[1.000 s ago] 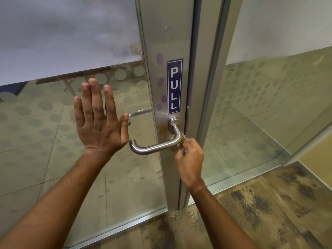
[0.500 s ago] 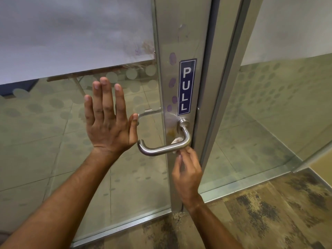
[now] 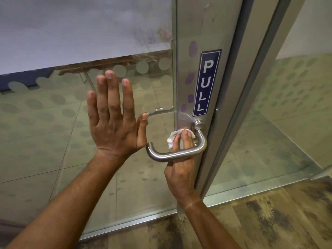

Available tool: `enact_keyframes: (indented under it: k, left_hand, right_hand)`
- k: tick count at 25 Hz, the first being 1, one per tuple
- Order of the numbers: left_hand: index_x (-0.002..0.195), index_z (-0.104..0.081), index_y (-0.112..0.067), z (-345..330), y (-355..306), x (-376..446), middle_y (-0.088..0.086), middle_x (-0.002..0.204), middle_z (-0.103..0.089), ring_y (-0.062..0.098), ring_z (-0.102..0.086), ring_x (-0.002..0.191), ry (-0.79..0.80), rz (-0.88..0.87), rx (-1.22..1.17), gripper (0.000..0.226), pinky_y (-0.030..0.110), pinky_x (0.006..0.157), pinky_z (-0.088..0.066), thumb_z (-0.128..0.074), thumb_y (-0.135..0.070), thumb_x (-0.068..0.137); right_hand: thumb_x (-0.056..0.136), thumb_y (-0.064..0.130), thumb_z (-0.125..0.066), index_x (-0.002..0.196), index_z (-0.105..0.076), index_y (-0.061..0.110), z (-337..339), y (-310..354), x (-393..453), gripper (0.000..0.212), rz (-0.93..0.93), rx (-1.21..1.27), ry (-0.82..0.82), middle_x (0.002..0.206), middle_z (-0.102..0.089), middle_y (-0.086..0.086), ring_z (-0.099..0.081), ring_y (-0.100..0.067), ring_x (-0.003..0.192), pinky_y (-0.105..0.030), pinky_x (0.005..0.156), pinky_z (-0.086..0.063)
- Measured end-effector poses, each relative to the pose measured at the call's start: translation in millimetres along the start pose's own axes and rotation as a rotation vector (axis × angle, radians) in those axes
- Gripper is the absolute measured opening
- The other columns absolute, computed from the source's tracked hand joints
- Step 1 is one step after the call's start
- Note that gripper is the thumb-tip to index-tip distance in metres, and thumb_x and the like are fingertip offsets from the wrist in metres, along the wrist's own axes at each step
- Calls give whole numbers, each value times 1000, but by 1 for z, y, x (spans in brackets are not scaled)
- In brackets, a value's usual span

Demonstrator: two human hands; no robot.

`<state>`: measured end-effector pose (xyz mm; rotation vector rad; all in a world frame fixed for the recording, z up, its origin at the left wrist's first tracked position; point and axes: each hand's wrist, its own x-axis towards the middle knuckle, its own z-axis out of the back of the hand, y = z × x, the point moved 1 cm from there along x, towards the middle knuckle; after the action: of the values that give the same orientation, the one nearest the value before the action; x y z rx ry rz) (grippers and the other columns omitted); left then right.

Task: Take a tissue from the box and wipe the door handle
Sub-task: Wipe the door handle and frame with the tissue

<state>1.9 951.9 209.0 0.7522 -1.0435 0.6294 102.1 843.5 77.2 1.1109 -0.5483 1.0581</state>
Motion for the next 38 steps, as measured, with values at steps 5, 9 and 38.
enact_keyframes:
  k: [5, 9, 38]
  left_hand:
    - [157, -12, -5, -2, 0, 0, 24, 153, -12, 20, 13, 153, -13, 0, 3, 75, 41, 125, 3, -33, -44, 95]
    - [160, -2, -11, -4, 1, -1, 25, 152, -13, 20, 12, 154, -29, -9, -12, 79, 40, 125, 2, -32, -45, 96]
    - [151, -18, -2, 3, -1, 4, 26, 150, -17, 17, 16, 153, 10, 16, -20, 71, 38, 125, 5, -35, -43, 95]
  right_hand:
    - [91, -1, -48, 143, -31, -2, 2, -13, 2, 54, 121, -75, 68, 151, -30, -17, -25, -31, 145, -37, 123, -13]
    - [88, 8, -40, 154, 5, 5, -2, -7, 8, 80, 103, -145, 168, 163, 16, -8, 9, -23, 151, -37, 124, 2]
    - [79, -8, -61, 152, -6, 3, 1, 5, -9, 93, -74, -12, 205, 163, 11, -8, -8, -31, 148, -35, 119, -26]
